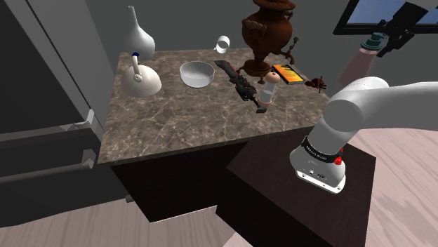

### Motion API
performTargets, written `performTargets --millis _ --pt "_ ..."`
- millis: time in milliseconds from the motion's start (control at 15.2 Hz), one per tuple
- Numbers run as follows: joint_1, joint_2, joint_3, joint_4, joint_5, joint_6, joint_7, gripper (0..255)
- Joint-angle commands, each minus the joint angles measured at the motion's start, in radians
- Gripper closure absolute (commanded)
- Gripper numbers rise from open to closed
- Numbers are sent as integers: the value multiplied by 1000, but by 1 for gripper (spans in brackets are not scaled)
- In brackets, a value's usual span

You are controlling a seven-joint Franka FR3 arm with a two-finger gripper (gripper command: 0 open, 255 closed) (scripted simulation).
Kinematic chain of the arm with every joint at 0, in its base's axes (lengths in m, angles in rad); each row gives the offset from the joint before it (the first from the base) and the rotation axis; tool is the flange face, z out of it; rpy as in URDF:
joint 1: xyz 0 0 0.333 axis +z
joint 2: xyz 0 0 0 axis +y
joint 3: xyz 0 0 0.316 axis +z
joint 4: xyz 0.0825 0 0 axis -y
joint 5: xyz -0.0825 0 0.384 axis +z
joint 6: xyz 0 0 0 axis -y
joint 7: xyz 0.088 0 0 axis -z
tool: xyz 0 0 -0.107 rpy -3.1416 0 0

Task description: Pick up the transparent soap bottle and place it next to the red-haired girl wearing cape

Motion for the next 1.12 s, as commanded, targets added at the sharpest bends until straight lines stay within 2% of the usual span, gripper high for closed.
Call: performTargets --millis 0,1056 --pt "-4 -7 -14 -22 -12 19 -1 255" --pt "-28 -43 -147 -190 -125 180 -1 255"
